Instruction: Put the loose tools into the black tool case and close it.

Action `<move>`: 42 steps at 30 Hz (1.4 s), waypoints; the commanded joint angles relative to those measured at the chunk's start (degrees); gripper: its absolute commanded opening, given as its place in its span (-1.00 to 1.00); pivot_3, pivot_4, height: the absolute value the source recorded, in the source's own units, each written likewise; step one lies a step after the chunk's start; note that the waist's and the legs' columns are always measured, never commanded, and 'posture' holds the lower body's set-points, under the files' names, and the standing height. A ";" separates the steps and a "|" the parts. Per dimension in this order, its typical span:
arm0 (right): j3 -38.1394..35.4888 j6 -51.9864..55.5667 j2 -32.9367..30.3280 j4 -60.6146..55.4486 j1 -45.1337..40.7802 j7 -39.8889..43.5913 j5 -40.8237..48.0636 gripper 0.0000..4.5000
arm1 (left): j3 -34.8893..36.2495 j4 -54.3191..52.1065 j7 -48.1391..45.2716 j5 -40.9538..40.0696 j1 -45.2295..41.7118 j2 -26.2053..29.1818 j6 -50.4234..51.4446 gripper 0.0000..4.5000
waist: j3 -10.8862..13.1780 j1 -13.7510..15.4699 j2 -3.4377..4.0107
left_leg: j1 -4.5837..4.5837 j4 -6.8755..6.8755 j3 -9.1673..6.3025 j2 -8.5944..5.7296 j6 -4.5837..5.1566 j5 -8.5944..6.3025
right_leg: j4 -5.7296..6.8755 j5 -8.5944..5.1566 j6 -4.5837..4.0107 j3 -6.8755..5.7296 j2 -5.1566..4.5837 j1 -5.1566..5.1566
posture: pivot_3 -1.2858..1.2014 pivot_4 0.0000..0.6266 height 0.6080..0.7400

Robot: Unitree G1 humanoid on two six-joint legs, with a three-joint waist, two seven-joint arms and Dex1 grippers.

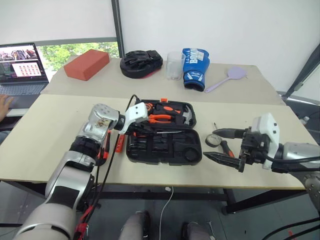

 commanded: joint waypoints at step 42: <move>-8.89 5.45 0.77 -0.25 9.71 -10.57 -1.20 1.00 | 11.02 -8.90 -7.48 -13.72 -0.99 0.23 13.38 -0.16 | -0.10 0.49 0.10 | 0.09 0.15 0.00 0.00 0.07 -0.06 | -0.09 -0.07 -0.18 0.02 -0.05 0.23 | 0.03 -0.52 0.67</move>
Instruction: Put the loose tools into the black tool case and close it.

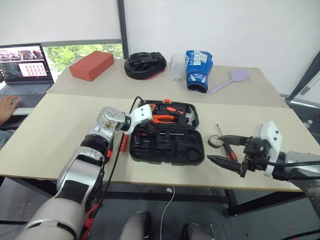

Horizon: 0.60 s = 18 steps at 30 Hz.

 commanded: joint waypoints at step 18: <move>5.94 -3.68 19.72 15.27 -1.36 -20.98 -16.20 0.71 | 8.52 -53.49 0.78 -26.07 16.52 13.87 34.59 1.00 | 0.01 -1.29 0.31 | 0.30 -0.38 0.13 -0.01 -0.11 0.05 | 0.03 -0.14 0.11 0.23 0.07 0.05 | 0.03 -0.52 0.67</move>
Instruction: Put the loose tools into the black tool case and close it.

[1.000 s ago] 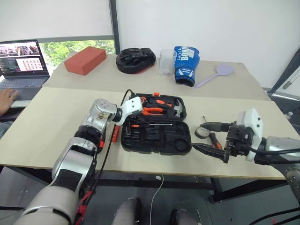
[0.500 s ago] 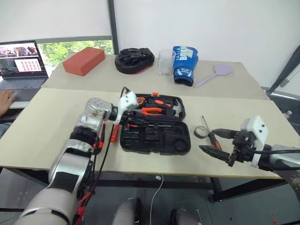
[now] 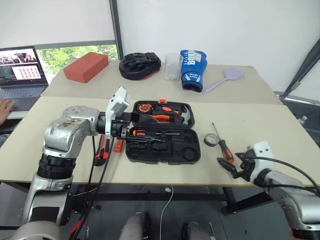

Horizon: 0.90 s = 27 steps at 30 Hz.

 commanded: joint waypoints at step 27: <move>26.18 -30.52 -3.42 31.16 -45.52 46.97 -12.71 -0.54 | 4.28 -5.11 3.23 -2.74 10.15 12.36 -2.11 1.00 | 0.11 -1.48 0.21 | -0.03 -0.39 -0.02 -0.01 -0.31 0.23 | 0.09 0.07 -0.32 -0.06 0.14 -0.36 | 0.03 -0.52 0.67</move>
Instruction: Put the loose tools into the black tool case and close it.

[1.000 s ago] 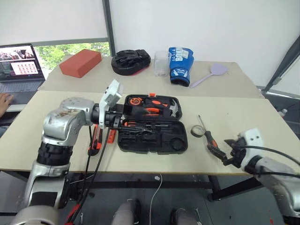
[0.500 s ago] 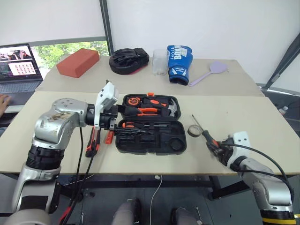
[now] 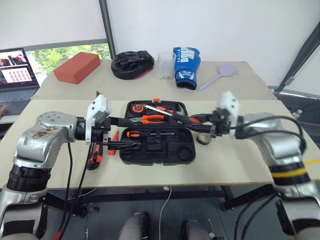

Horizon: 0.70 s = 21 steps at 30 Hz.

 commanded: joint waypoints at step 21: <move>6.05 -30.33 7.85 32.71 -12.06 6.28 -18.59 -0.54 | 0.54 -0.34 1.69 -0.52 -0.30 1.62 -1.24 1.00 | 0.02 -0.44 0.02 | -0.03 -0.17 0.04 0.03 -0.72 0.46 | 0.26 0.06 0.06 0.01 0.11 -0.21 | 0.03 -0.52 0.67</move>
